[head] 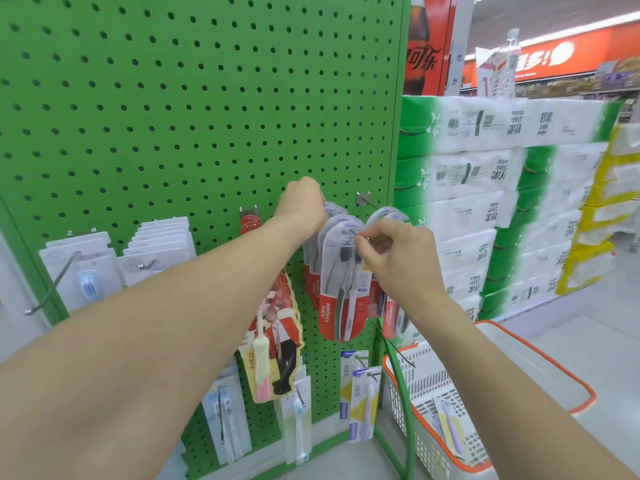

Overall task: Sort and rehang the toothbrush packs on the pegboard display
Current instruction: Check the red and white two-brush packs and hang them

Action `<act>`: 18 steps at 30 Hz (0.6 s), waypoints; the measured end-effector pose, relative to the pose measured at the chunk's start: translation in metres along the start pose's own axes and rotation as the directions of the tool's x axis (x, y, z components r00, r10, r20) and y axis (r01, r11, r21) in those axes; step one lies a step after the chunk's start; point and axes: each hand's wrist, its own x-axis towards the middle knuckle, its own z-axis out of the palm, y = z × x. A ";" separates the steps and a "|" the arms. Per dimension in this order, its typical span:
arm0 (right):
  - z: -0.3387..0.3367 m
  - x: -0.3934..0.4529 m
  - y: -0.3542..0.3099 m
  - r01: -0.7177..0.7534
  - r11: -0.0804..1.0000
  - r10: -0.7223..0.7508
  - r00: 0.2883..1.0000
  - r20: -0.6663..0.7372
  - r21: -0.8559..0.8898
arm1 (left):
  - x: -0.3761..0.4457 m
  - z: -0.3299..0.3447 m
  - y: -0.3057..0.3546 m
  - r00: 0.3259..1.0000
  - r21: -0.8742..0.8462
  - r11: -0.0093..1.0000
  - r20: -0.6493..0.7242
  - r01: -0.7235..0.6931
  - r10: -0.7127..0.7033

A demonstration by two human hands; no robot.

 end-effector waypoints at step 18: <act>0.002 -0.003 -0.002 -0.022 0.998 0.022 1.000 0.003 0.054 | -0.022 -0.042 -0.009 0.994 0.019 0.996 -0.072 -0.084 0.085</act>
